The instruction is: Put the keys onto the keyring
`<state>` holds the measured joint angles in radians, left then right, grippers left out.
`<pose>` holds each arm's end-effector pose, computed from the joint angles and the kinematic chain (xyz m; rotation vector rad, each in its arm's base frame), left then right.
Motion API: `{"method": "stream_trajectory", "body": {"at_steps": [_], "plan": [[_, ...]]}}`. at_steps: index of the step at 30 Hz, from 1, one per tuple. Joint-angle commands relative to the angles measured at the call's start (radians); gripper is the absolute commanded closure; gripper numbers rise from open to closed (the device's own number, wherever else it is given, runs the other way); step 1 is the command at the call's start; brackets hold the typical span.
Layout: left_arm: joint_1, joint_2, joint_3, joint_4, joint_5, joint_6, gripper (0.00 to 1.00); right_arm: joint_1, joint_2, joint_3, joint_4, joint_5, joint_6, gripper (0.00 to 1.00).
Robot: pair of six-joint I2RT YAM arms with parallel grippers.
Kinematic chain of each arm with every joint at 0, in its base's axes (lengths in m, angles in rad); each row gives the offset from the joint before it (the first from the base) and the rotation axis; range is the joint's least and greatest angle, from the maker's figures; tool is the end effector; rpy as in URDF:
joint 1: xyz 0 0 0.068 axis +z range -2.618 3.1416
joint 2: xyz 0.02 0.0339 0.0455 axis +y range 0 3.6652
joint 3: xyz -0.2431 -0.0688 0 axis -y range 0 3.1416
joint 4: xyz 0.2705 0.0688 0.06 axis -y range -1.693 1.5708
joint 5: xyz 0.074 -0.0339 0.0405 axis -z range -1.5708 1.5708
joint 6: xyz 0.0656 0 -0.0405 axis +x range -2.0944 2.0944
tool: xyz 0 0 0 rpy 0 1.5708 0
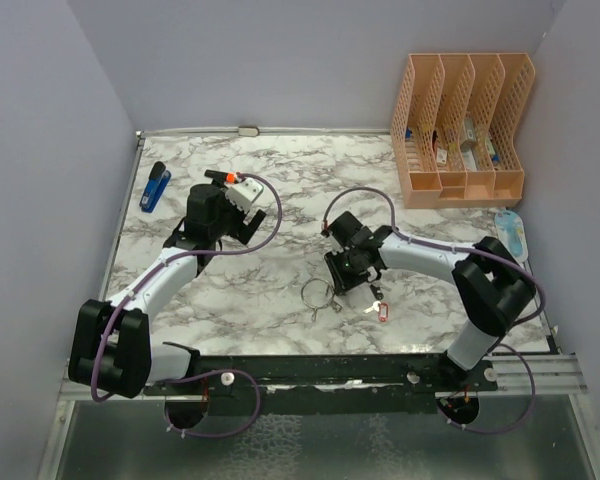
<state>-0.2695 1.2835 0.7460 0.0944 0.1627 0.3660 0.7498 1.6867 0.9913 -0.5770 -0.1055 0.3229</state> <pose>0.3244 -0.1006 0.2002 0.7251 1.8737 -0.1022 0.2406 0.2335 0.0946 -0.6407 2.8464 0.3565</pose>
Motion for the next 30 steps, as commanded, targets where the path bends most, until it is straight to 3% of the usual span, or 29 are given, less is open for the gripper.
{"method": "stream_trajectory", "body": {"at_steps": [1,9,14,18,24,27,30], "plan": [[0.005,-0.02,0.023,0.006,-0.033,0.005,0.04,0.005,0.061,0.068,0.047,0.082,-0.09,0.72],[0.05,-0.042,0.023,0.024,-0.048,-0.017,0.04,0.005,0.175,0.207,0.093,0.125,-0.42,0.7],[0.108,-0.062,0.024,0.027,-0.014,-0.035,0.03,0.003,0.224,0.275,0.177,0.235,-0.582,0.54],[0.143,-0.078,0.019,0.025,0.008,-0.037,0.03,-0.001,0.211,0.282,0.369,0.361,-0.647,0.4],[0.174,-0.089,0.005,0.034,0.015,-0.043,0.03,-0.005,0.116,0.294,0.554,0.452,-0.543,0.4],[0.191,-0.083,-0.005,0.05,0.015,-0.053,0.03,-0.004,0.091,0.344,0.407,0.359,-0.367,0.41],[0.206,-0.078,-0.011,0.067,0.015,-0.07,0.03,0.0,0.113,0.375,0.202,0.287,-0.164,0.53]]}}
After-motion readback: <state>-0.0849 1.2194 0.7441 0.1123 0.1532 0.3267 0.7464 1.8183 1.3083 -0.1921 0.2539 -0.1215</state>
